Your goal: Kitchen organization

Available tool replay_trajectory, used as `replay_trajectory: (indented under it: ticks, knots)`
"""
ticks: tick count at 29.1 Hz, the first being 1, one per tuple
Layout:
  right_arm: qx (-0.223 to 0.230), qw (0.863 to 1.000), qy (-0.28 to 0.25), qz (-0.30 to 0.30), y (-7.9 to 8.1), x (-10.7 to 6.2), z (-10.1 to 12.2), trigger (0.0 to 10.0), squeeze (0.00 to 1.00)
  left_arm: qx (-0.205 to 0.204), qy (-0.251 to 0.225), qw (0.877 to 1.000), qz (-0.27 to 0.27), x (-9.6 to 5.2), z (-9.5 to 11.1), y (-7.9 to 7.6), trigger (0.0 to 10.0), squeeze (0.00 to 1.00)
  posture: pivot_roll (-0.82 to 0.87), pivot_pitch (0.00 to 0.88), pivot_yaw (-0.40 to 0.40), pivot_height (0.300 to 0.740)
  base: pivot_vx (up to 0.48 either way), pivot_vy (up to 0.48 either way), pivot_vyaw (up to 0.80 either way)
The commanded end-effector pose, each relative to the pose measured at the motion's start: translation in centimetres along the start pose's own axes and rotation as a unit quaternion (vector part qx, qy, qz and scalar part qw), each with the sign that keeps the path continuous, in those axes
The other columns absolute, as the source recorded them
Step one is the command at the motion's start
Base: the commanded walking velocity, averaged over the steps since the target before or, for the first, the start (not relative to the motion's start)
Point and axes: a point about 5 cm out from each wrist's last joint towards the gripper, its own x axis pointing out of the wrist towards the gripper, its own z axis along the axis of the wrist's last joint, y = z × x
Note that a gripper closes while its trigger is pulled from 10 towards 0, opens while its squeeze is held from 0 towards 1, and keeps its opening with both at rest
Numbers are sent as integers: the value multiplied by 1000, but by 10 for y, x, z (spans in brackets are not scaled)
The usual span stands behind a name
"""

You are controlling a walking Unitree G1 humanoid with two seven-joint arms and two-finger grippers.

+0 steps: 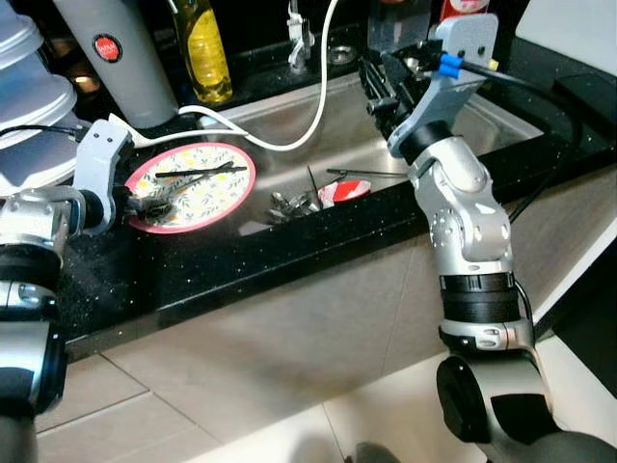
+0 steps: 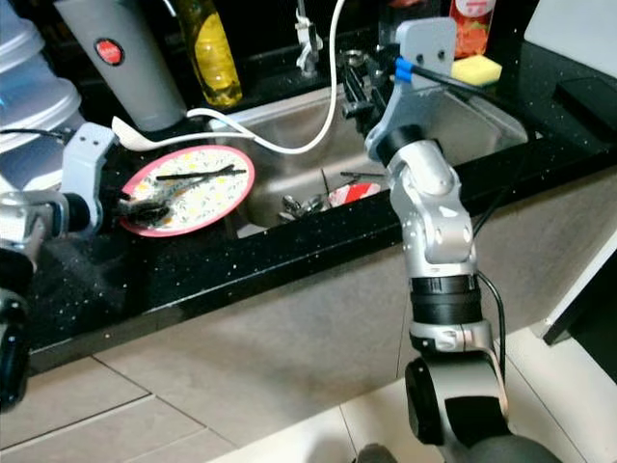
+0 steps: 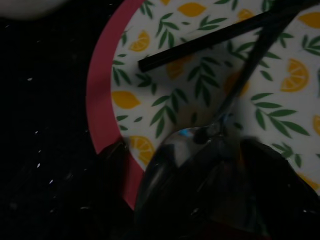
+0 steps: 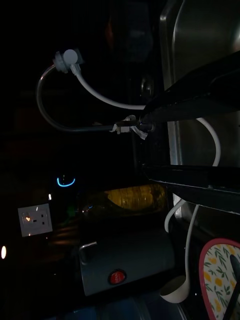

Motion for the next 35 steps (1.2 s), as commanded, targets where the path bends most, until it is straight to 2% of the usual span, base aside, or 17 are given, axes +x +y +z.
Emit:
replay_trajectory:
  ticks: [1,2,3,4,5,6,13,18,19,20,22,25,29,32,33,34,35]
  knots:
    - [3,1000,-3,5,3,0,2,10000,0,-19,31,999,7,6,-18,-1,3922,0,-50,27,125,740,0,0,0]
    - [3,1000,-3,5,3,0,2,10000,0,-19,31,999,7,6,-18,-1,3922,0,-50,27,125,740,0,0,0]
    - [3,1000,-4,6,2,0,2,10000,0,-30,31,999,5,7,-21,0,2471,0,-49,26,122,740,0,0,0]
    - [2,1000,-4,6,3,0,2,10000,0,-34,31,999,5,8,-22,0,1490,0,-50,26,122,740,0,0,0]
    - [2,1000,-4,6,3,0,2,10000,0,-34,31,999,5,8,-22,0,1490,0,-50,26,122,740,0,0,0]
    - [3,1000,-4,7,3,1,3,10000,0,-38,29,999,3,8,-22,-1,0,0,-49,24,119,740,0,0,0]
    - [4,1000,-5,13,6,2,3,10000,0,-53,16,998,1,7,-20,1,0,0,-43,18,115,740,0,0,0]
    - [4,1000,-6,13,7,3,4,10000,0,-58,-41,997,8,2,1,3,39,0,-42,23,117,740,0,0,0]
    - [5,1000,-5,13,6,2,3,10000,0,-51,-92,994,-1,-2,19,-2,10000,0,-40,26,117,740,0,0,0]
    - [5,1000,-4,12,6,2,3,10000,0,-38,-139,990,-12,-8,35,-7,10000,0,-39,28,117,740,0,0,0]
    - [6,1000,-3,11,6,2,2,10000,0,-23,-200,979,-43,-18,57,-19,10000,0,-36,29,117,740,0,0,0]
    - [7,1000,-3,11,7,2,1,10000,0,-1,-243,964,-111,-26,83,-52,10000,0,-36,29,122,740,0,0,0]
    - [8,1000,-5,8,6,3,1,10000,0,5,-257,956,-139,-20,99,-80,10000,0,-36,28,129,740,0,0,0]
    - [8,1000,-5,6,6,2,1,10000,0,10,-252,956,-146,-14,101,-89,10000,0,-38,27,131,740,0,0,0]
    - [8,1000,-5,5,6,2,1,10000,0,15,-243,958,-153,-6,102,-101,10000,0,-42,27,136,740,0,0,0]
    - [8,1000,-5,5,6,2,1,10000,0,15,-243,958,-153,-6,102,-101,10000,0,-42,27,136,740,0,0,0]
    - [8,1000,-6,3,6,2,1,10000,0,22,-231,961,-150,5,103,-116,10000,0,-52,27,144,740,0,0,0]
